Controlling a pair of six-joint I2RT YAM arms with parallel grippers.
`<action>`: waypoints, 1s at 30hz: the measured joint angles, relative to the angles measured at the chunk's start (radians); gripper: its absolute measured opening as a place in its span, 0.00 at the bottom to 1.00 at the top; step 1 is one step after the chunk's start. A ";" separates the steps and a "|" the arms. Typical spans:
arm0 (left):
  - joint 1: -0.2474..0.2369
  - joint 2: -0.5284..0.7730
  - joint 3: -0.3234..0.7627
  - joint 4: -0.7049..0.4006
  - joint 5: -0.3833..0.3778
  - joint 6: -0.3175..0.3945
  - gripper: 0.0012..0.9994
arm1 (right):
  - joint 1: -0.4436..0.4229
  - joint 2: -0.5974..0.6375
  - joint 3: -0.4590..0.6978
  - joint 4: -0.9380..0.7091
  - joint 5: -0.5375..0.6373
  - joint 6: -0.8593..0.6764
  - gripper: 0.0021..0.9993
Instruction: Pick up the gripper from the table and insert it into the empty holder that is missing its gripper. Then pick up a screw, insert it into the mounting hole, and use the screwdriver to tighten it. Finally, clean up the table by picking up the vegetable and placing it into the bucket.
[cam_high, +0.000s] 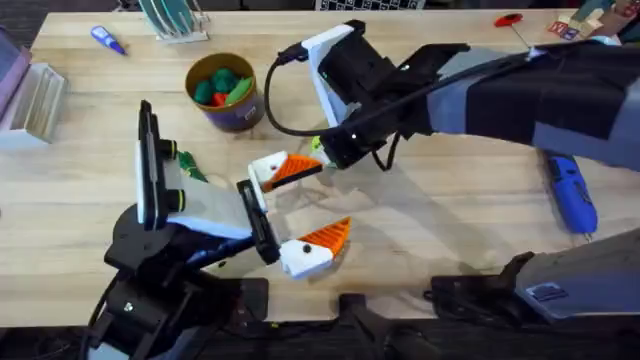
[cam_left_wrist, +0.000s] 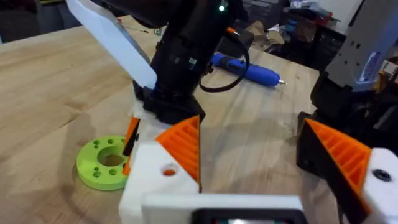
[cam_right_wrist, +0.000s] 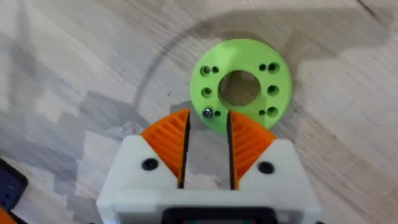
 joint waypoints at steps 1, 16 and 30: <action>0.000 0.000 0.000 0.000 0.000 0.000 0.99 | 0.000 0.000 0.000 0.006 0.001 0.000 0.36; 0.000 0.000 0.000 0.000 0.000 0.000 0.99 | 0.011 0.028 0.000 0.038 0.006 -0.002 0.17; 0.000 0.000 0.000 0.000 0.000 0.000 0.99 | 0.011 0.028 0.000 0.039 0.013 -0.002 0.01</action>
